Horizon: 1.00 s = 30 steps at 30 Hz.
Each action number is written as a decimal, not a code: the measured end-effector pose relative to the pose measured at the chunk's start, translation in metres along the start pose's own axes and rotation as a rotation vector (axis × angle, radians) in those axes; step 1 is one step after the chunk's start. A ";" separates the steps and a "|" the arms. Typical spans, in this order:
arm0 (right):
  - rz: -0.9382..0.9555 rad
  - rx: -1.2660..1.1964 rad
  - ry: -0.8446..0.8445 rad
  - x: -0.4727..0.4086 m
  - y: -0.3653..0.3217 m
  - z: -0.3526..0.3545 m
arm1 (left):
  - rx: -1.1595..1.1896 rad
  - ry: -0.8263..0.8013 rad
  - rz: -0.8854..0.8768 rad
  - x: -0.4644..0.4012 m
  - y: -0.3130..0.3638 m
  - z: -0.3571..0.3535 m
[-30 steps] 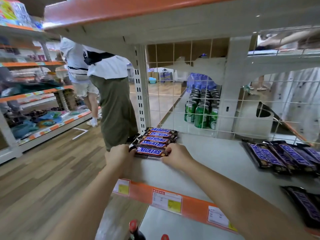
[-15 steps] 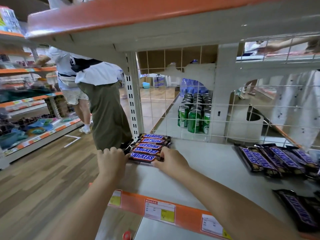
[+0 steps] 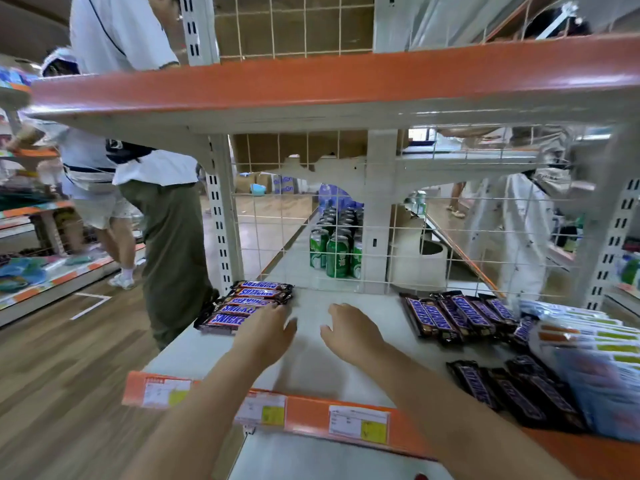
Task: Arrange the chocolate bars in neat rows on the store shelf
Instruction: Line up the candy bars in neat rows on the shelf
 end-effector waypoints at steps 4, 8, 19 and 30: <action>-0.043 0.014 0.020 0.015 0.029 0.011 | -0.019 -0.046 -0.098 -0.002 0.039 -0.014; -0.077 0.039 0.037 0.024 0.057 0.023 | -0.014 -0.071 -0.133 -0.005 0.067 -0.022; -0.177 0.047 0.091 0.032 0.114 0.049 | -0.002 -0.101 -0.165 -0.012 0.104 -0.034; -0.373 0.203 0.306 0.018 0.167 0.078 | -0.035 -0.124 -0.159 -0.015 0.107 -0.039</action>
Point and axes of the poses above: each hand's wrist, its own x-axis away from the middle knuckle, its own z-axis out of the back of the hand, y = z × x, the point moved 3 cm from there along -x, towards the middle knuckle, and after that the axes turned 12 degrees about -z, right-handed, at the moved point
